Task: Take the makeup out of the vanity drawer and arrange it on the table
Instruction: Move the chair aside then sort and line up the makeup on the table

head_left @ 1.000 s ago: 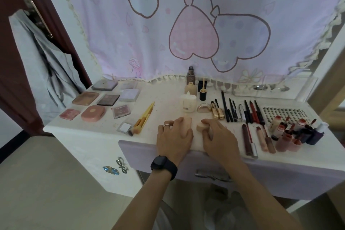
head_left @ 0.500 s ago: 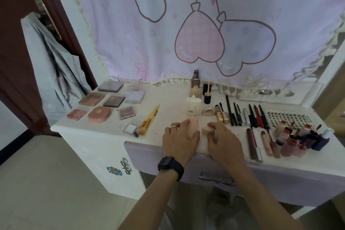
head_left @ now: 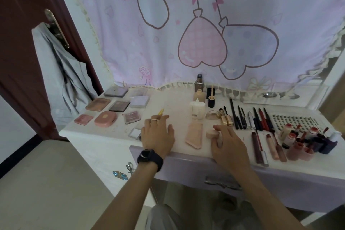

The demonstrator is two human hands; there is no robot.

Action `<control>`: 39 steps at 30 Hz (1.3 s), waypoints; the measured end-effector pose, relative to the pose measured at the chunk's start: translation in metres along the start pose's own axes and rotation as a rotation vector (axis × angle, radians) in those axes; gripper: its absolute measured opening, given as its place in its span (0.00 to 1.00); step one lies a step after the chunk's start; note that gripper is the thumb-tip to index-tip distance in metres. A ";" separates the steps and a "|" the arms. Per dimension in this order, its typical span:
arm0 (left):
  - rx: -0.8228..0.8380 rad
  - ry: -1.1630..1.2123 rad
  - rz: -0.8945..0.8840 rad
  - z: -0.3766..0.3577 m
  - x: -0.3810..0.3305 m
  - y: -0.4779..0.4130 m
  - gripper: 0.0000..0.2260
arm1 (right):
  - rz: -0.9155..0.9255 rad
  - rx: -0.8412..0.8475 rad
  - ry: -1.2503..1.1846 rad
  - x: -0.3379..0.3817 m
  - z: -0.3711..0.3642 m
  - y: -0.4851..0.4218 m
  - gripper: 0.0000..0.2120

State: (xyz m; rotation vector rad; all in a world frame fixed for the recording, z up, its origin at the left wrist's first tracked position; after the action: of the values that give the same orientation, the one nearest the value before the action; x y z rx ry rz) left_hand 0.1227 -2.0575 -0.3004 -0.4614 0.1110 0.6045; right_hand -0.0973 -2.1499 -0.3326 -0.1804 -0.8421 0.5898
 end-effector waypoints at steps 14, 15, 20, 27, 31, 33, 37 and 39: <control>0.307 -0.128 -0.107 -0.021 -0.004 -0.050 0.13 | -0.014 0.034 0.032 -0.004 -0.005 0.000 0.17; 0.314 -0.118 -0.102 -0.024 -0.006 -0.049 0.13 | -0.017 0.037 0.037 -0.004 -0.006 0.000 0.17; 0.250 -0.127 -0.053 -0.022 -0.008 -0.053 0.12 | -0.016 0.045 0.051 -0.006 -0.007 -0.001 0.17; 0.332 -0.112 -0.046 -0.023 -0.011 -0.055 0.10 | -0.007 0.048 0.043 -0.006 -0.009 -0.002 0.17; 0.341 -0.184 -0.096 -0.029 -0.034 -0.049 0.11 | -0.001 0.037 0.057 -0.006 -0.009 -0.002 0.17; 0.341 -0.210 -0.121 -0.030 -0.044 -0.049 0.11 | 0.000 0.036 0.059 -0.007 -0.009 -0.001 0.17; 0.320 -0.323 -0.187 -0.027 -0.063 -0.050 0.11 | 0.007 0.031 0.057 -0.007 -0.009 -0.001 0.17; 0.319 -0.403 -0.236 -0.026 -0.071 -0.051 0.08 | 0.009 0.031 0.052 -0.007 -0.009 -0.001 0.16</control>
State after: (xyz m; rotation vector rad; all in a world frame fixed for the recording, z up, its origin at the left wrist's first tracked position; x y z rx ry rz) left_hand 0.0942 -2.1430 -0.2878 -0.0362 -0.2261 0.4268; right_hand -0.0940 -2.1537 -0.3426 -0.1709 -0.7814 0.6042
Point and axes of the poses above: each hand's wrist, its own y-axis away from the middle knuckle, its own z-axis out of the back of the hand, x = y × z, the point moved 8 cm from there along -y, towards the middle knuckle, and after that the axes turned 5 degrees about -y, right-handed, at the moved point
